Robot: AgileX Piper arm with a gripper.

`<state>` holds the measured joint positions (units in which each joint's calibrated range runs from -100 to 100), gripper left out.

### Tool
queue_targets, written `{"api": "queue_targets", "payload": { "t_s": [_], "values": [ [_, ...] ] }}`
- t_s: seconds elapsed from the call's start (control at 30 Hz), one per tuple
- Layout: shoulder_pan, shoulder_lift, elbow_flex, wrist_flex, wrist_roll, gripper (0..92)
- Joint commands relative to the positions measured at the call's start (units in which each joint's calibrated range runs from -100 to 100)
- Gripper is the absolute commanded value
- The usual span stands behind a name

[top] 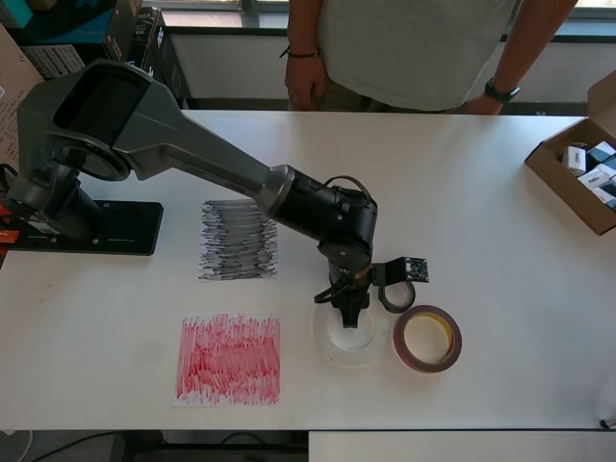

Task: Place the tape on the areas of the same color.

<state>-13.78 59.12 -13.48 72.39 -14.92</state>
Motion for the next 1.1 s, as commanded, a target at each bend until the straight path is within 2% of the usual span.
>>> {"api": "queue_targets", "payload": {
  "t_s": [0.0,0.1,0.17,0.23,0.27,0.33,0.37,0.5,0.73,0.9,1.07],
  "values": [
    [-0.02,0.0,-0.56,-0.39,0.11,47.3],
    [-0.02,0.0,-0.56,-0.39,0.11,39.5],
    [-0.02,0.0,-0.56,-0.39,0.11,24.8],
    [0.06,0.0,-0.56,-0.39,0.19,4.0],
    [0.06,0.0,-0.56,-0.39,0.85,0.0],
    [0.22,-0.18,-0.56,-0.39,1.01,2.4],
    [0.22,-0.56,-0.56,-0.39,1.01,0.0],
    [0.38,-1.96,-0.74,-0.22,0.77,0.0],
    [3.53,-15.71,0.17,0.45,0.19,0.0],
    [12.69,-25.63,7.07,0.37,0.28,0.0],
    [24.92,-34.14,18.43,-0.48,1.18,0.0]
  ]
}}
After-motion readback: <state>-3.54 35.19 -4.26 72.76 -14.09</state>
